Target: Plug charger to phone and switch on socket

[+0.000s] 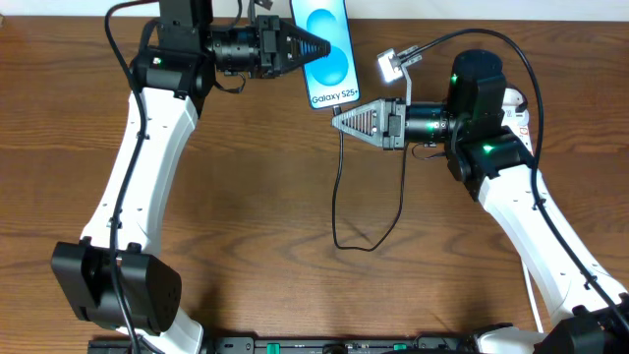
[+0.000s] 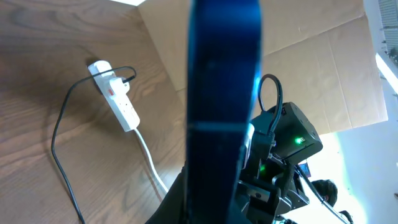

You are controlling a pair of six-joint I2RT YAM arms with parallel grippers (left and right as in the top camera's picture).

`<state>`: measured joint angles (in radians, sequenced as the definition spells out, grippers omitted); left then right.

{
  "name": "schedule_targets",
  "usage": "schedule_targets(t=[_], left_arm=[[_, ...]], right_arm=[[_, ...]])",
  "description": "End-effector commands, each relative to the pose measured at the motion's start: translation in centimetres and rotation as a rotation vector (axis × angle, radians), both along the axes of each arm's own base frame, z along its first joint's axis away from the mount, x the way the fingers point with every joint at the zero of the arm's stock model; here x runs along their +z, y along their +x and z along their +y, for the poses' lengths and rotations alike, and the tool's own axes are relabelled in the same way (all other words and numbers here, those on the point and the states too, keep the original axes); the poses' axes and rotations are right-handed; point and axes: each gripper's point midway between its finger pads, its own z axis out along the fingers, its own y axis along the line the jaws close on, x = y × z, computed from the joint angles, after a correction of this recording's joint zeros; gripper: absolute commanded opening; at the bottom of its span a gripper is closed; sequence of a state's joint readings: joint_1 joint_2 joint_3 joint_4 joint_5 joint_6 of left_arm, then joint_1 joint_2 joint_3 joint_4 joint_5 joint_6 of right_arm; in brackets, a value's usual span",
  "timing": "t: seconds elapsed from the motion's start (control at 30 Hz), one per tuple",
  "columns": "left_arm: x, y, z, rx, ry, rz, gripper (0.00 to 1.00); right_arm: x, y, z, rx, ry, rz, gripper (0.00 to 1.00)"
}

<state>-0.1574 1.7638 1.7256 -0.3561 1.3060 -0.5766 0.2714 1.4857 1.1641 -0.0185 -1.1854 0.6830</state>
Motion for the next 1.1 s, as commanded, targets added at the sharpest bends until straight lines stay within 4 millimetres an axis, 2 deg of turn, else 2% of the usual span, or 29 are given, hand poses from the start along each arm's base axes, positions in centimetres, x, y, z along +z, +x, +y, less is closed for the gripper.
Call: schedule_targets(t=[0.0, 0.33, 0.43, 0.53, 0.6, 0.8, 1.0, 1.07], left_arm=[[0.8, -1.6, -0.3, -0.080, -0.040, 0.013, 0.07], [1.0, -2.0, -0.3, -0.106, -0.054, 0.015, 0.07], [1.0, -2.0, -0.3, -0.105, -0.053, 0.014, 0.07], [1.0, -1.9, -0.3, -0.100, -0.050, 0.013, 0.07], [0.8, -1.6, -0.3, -0.080, -0.040, 0.012, 0.07], [0.2, -0.3, -0.1, -0.009, -0.001, -0.009, 0.07], [-1.3, 0.1, 0.1, 0.028, 0.048, -0.008, 0.07], [-2.2, -0.1, 0.2, 0.023, 0.071, 0.002, 0.07]], right_arm=[[0.8, 1.1, -0.8, -0.059, -0.010, -0.065, 0.01], [0.8, 1.2, -0.8, -0.058, -0.015, -0.095, 0.01], [0.8, 1.2, -0.8, -0.058, -0.015, -0.098, 0.17], [0.8, 1.2, -0.8, -0.058, -0.015, -0.097, 0.48], [0.7, 1.1, -0.8, -0.058, -0.017, -0.089, 0.57], [0.3, 0.9, -0.8, -0.053, -0.025, -0.058, 0.66], [0.8, -0.1, -0.8, 0.013, 0.005, -0.058, 0.82], [0.8, 0.0, -1.2, 0.009, 0.008, -0.056, 0.99]])
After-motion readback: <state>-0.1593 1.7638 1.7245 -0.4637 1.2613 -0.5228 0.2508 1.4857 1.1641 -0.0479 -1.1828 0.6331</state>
